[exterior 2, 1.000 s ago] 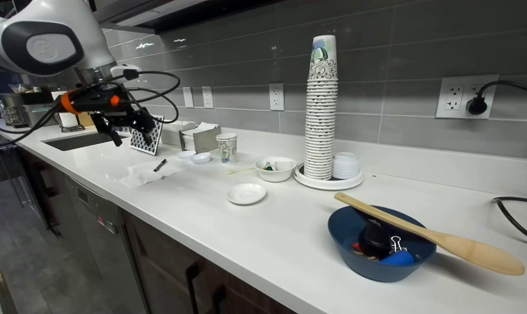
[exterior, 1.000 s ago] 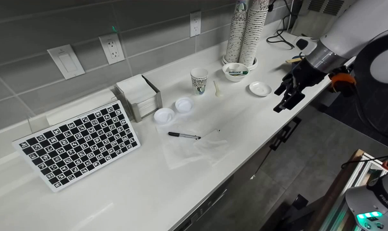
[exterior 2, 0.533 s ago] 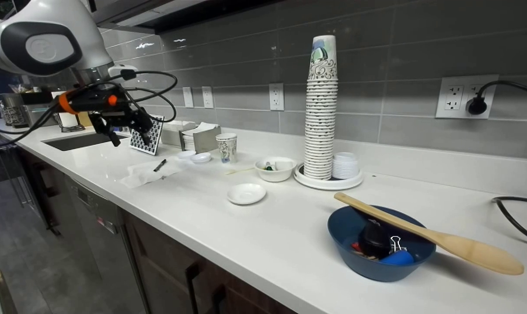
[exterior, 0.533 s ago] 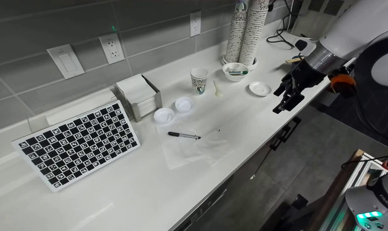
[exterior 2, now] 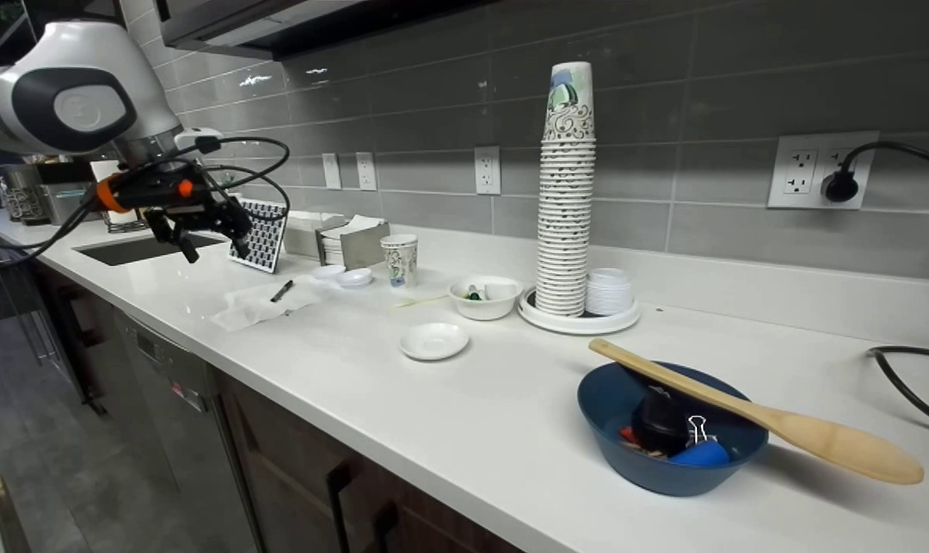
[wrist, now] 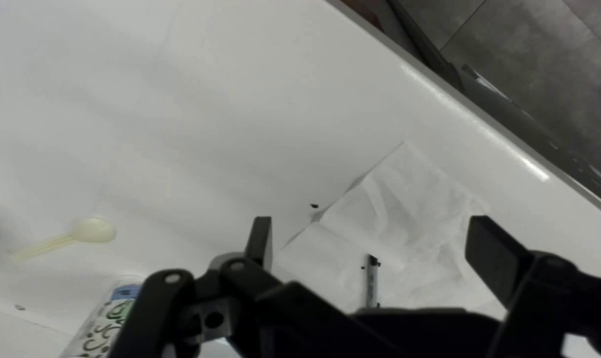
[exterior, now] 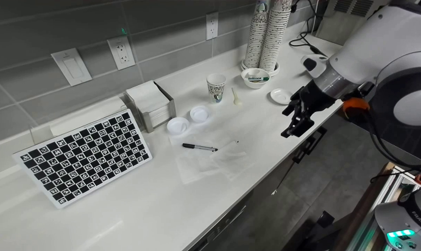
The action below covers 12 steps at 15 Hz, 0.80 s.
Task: Pick up the black marker from the white napkin and put it in the top stacked paper cup
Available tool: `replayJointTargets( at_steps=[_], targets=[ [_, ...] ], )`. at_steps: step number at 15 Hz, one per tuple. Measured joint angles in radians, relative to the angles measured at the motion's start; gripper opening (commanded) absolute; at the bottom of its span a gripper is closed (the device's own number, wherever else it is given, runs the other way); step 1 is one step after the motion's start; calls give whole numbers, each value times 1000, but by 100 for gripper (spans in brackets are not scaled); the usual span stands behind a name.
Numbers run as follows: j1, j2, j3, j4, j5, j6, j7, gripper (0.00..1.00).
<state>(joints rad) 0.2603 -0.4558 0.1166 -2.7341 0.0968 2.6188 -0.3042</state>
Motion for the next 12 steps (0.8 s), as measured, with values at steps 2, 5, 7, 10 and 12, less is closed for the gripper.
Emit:
replayJointTargets(
  at_steps=[2,5,7,10,12],
  targets=[
    [11,72,81,38,-54,23,69,100],
    [2,205,194,159,-194,32,194,100],
    [-15,294,230,272,-298,14,272,100],
    [-22,416,227,453,-328,-136,330,100],
    [-22,482,221,537,-325,-201,330,100]
  ],
)
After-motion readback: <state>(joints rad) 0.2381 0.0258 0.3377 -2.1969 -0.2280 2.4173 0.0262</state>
